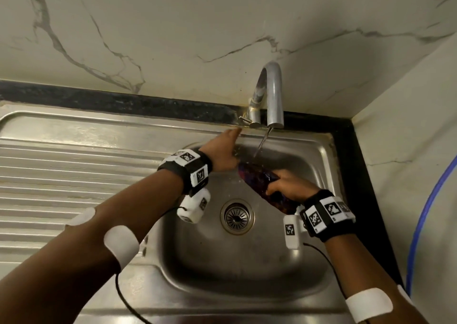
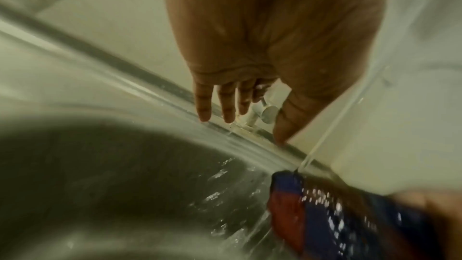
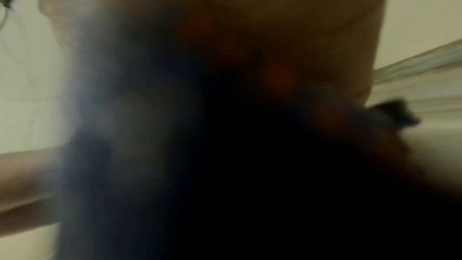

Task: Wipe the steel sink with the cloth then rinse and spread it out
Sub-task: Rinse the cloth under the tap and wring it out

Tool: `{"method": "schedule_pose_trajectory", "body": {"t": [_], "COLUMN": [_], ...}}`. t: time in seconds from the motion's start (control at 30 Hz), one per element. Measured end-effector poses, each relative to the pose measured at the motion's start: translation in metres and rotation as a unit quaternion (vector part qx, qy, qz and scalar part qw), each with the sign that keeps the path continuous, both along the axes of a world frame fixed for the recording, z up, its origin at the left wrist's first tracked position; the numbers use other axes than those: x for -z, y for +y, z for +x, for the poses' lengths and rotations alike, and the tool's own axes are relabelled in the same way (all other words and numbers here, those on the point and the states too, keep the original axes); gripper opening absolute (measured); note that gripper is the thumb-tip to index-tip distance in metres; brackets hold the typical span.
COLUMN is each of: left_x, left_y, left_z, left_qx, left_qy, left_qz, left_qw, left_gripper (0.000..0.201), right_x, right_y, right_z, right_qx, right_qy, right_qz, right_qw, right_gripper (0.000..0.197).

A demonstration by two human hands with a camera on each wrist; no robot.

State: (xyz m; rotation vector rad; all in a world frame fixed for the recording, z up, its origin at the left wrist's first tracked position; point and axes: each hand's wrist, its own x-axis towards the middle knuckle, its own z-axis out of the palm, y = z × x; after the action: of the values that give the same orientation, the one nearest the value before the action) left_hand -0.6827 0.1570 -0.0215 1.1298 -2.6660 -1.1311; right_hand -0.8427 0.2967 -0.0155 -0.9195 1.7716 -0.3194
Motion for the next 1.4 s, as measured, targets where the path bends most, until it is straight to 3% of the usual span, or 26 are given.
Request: {"method": "schedule_pose_trajectory", "body": {"t": [0.07, 0.17, 0.3, 0.4, 0.57, 0.73, 0.83, 0.93, 1.03, 1.13, 1.23, 1.3, 1.4], "left_x": [-0.001, -0.004, -0.003, -0.003, -0.015, -0.018, -0.014, -0.006, -0.012, -0.031, -0.046, -0.049, -0.05], "left_y": [-0.011, -0.019, -0.023, -0.017, -0.013, 0.014, 0.051, 0.078, 0.077, 0.065, 0.062, 0.061, 0.064], "left_z": [-0.009, -0.027, -0.034, -0.037, -0.052, -0.011, 0.021, 0.039, 0.032, 0.021, 0.013, 0.012, 0.01], "left_qx": [-0.096, -0.144, -0.152, -0.086, -0.026, 0.049, 0.149, 0.235, 0.218, 0.205, 0.236, 0.244, 0.244], "left_qy": [0.042, 0.074, 0.114, 0.115, 0.066, -0.113, -0.109, -0.028, 0.007, 0.043, 0.017, -0.02, -0.062], "left_qz": [0.09, 0.162, 0.179, 0.166, 0.101, -0.073, -0.215, -0.41, -0.501, -0.529, -0.517, -0.498, -0.43], "left_qw": [0.99, 0.974, 0.965, 0.976, 0.992, 0.99, 0.959, 0.881, 0.837, 0.822, 0.823, 0.832, 0.867], "left_gripper": [0.072, 0.063, 0.061, 0.074, 0.072, 0.084, 0.091, 0.09, 0.073, 0.04, 0.016, 0.019, 0.033], "right_x": [0.003, 0.005, 0.006, 0.007, 0.002, -0.014, -0.024, -0.038, -0.057, -0.074, -0.078, -0.074, -0.063], "right_y": [0.01, 0.021, 0.028, 0.029, 0.027, 0.027, 0.029, 0.028, 0.027, 0.023, 0.017, 0.013, 0.012], "right_z": [-0.008, -0.018, -0.027, -0.029, -0.024, -0.014, -0.007, 0.007, 0.027, 0.04, 0.041, 0.04, 0.039], "right_qx": [0.025, 0.059, 0.079, 0.092, 0.096, 0.069, 0.053, 0.025, -0.034, -0.055, -0.068, -0.092, -0.13], "right_qy": [0.009, 0.01, 0.007, -0.011, -0.048, -0.091, -0.118, -0.155, -0.186, -0.188, -0.096, -0.035, 0.052], "right_qz": [0.004, 0.006, -0.013, -0.021, -0.043, -0.072, -0.079, -0.099, -0.113, -0.102, -0.115, -0.089, -0.076], "right_qw": [1.0, 0.998, 0.997, 0.995, 0.993, 0.991, 0.988, 0.983, 0.975, 0.975, 0.986, 0.991, 0.987], "right_gripper": [0.027, 0.028, 0.024, 0.026, 0.025, 0.023, 0.031, 0.032, 0.029, 0.031, 0.027, 0.02, 0.011]}}
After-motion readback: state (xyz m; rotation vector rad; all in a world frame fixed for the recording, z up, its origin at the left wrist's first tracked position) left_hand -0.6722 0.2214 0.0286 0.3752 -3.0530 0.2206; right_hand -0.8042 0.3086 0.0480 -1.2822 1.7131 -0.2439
